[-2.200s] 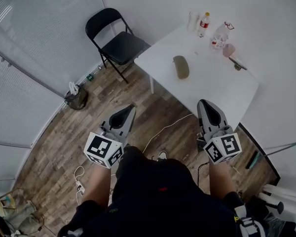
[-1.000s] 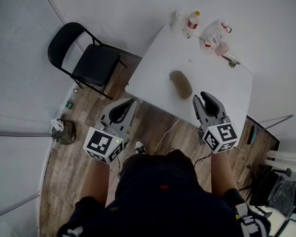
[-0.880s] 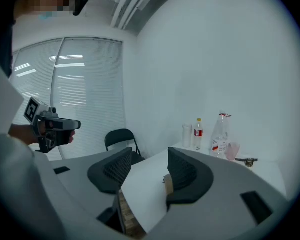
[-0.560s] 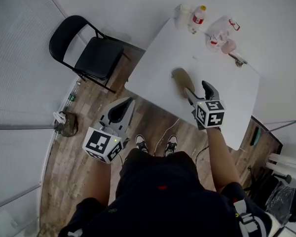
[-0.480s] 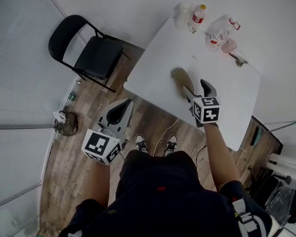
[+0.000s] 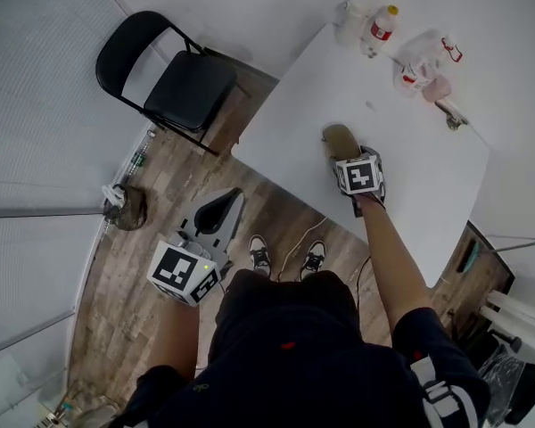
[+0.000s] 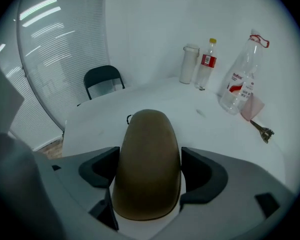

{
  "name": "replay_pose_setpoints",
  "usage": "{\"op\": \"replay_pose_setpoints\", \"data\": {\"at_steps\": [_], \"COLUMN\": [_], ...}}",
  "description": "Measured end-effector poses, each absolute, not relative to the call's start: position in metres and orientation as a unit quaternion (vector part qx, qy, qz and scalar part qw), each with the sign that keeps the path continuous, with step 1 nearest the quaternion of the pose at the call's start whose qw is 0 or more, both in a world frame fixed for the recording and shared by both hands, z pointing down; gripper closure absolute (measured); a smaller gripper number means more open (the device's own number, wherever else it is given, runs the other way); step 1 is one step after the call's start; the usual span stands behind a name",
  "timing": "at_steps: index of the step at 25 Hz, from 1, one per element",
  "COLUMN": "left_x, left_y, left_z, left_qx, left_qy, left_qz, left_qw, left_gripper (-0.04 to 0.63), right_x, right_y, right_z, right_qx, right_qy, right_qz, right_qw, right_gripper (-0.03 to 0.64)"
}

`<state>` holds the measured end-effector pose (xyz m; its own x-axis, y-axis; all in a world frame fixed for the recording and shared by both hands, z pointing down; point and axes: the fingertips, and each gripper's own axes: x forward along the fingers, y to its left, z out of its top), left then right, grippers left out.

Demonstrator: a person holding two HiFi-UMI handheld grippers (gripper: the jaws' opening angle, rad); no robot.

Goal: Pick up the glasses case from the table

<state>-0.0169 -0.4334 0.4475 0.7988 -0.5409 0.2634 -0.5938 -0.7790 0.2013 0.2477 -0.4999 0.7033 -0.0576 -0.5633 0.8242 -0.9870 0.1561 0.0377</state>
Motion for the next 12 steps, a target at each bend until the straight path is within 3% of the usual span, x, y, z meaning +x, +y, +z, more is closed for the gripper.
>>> {"op": "replay_pose_setpoints", "data": {"at_steps": [5,12], "left_x": [-0.018,-0.019], "left_y": [-0.44,-0.442], "left_z": [0.454,0.454], "left_qx": [0.937,0.935], "left_qy": [-0.304,-0.306], "left_qz": [0.102,0.101], "left_qw": [0.143,0.147], "left_gripper": [0.572,0.572], "right_x": [0.248,0.248], "right_y": [-0.506,-0.507], "right_z": [0.719,0.724], "right_qx": [0.568,0.566], "right_qy": [-0.66,-0.669], "right_qz": [0.312,0.334], "right_qw": [0.381,0.348], "right_gripper": [0.235,0.227]}}
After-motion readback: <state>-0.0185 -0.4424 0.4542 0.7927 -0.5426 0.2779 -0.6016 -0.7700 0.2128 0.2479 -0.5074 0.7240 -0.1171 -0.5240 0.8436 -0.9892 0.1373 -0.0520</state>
